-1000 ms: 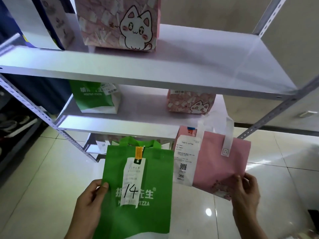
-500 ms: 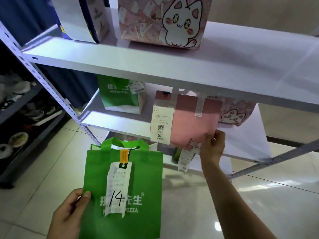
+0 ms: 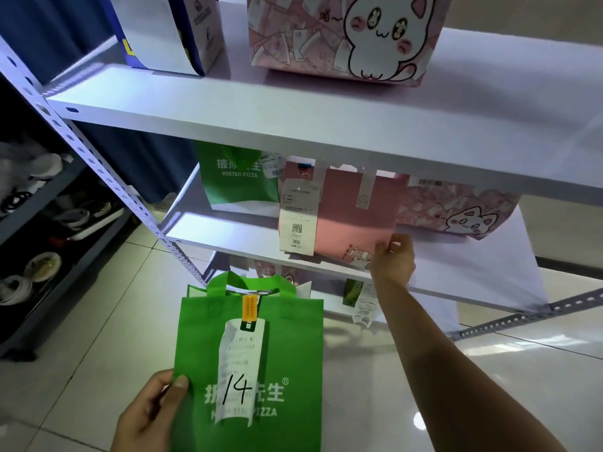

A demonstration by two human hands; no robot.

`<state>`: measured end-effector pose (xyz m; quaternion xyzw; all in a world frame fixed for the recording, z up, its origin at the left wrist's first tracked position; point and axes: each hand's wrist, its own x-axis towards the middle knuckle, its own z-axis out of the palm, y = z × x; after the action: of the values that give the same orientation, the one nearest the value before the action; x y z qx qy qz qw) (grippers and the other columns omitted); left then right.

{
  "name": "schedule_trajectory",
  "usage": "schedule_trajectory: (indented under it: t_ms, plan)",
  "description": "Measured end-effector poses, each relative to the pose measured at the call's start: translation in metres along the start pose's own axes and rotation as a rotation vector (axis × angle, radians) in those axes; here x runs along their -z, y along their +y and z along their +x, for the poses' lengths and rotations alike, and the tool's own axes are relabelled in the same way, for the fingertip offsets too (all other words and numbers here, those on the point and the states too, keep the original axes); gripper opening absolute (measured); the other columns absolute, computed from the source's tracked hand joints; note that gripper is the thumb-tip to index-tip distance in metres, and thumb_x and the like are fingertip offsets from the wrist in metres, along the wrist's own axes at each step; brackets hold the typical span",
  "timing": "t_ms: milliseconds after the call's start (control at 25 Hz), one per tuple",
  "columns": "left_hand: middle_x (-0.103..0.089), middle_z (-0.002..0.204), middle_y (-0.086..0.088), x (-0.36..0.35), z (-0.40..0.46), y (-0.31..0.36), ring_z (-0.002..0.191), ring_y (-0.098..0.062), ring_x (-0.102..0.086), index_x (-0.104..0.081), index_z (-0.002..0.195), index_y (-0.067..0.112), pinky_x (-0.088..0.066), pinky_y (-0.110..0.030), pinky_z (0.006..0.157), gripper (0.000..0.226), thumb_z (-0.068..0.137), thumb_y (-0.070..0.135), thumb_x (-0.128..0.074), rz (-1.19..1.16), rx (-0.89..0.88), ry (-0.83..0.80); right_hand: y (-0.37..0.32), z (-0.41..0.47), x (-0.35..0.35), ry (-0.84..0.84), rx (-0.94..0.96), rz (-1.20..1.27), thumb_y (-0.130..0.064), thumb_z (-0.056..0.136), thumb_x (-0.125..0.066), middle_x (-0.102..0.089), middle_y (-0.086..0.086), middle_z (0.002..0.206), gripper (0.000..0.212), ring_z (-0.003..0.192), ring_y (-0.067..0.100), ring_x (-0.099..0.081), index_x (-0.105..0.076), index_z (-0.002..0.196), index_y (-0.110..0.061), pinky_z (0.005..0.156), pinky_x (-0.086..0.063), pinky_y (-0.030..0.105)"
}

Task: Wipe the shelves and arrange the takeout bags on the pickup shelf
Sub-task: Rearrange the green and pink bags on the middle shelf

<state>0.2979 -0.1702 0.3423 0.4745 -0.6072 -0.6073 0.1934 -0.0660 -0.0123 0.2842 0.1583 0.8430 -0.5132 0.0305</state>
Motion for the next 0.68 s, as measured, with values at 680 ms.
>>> schedule_trajectory:
  t_ms: [680]
  plan:
    - [-0.076,0.085,-0.012,-0.023,-0.015,0.139,0.065,-0.022,-0.073,-0.072,0.085,0.024,-0.057,-0.032,0.053,0.025,0.1,0.018,-0.054,-0.135,-0.044,-0.151,-0.113,-0.105,0.131,-0.401,0.282,0.162,-0.014,0.1,-0.058,-0.072,-0.008,0.103,0.017,0.099,0.01,-0.068,-0.067,0.101,-0.028,0.086,-0.054,0.028]
